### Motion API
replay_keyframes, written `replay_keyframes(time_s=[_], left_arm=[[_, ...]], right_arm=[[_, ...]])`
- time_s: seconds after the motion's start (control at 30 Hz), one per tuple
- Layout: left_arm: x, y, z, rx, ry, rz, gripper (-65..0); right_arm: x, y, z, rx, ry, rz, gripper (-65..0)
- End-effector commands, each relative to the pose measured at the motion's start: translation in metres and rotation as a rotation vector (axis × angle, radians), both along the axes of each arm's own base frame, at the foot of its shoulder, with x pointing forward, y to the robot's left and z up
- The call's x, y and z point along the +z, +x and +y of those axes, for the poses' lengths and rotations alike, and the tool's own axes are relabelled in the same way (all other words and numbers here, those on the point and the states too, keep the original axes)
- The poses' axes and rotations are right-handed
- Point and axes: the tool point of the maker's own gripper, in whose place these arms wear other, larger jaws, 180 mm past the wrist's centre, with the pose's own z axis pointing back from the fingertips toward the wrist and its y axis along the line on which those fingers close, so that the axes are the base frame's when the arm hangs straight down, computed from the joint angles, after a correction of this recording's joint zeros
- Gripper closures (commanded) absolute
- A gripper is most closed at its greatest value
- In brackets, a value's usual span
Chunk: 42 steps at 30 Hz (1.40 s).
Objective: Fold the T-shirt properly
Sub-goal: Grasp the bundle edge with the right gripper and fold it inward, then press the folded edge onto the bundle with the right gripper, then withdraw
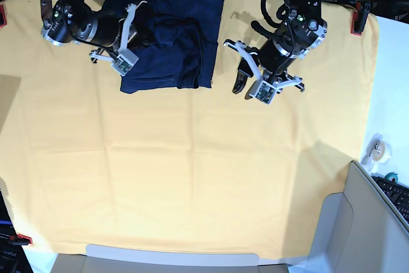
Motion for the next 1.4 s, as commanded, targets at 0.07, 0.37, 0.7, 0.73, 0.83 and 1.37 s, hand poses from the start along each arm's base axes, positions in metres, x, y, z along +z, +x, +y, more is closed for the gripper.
replay_keyframes(time_s=[0.07, 0.37, 0.7, 0.73, 0.83, 1.37], left_arm=[[0.012, 0.005, -0.002, 0.0, -0.025, -0.044, -14.7], [0.012, 0.005, -0.002, 0.0, -0.025, -0.044, -14.7], [0.012, 0.005, -0.002, 0.002, -0.023, -0.044, -14.7], [0.012, 0.005, -0.002, 0.002, -0.023, -0.044, -14.7], [0.012, 0.005, -0.002, 0.002, -0.023, -0.044, -14.8], [0.012, 0.005, -0.002, 0.003, -0.026, -0.044, -14.8]], right_arm=[[0.009, -0.008, 0.034, 0.077, 0.08, -0.013, -0.2], [0.017, -0.016, 0.074, 0.181, 0.145, -0.017, -0.3], [0.015, -0.002, 0.092, 0.262, 0.146, -0.032, -0.7], [0.014, 0.0, 0.094, 0.273, 0.144, -0.031, -0.7], [0.013, 0.005, 0.1, 0.299, 0.141, -0.033, -1.5], [0.028, 0.011, 0.119, 0.397, 0.145, -0.093, -34.9]])
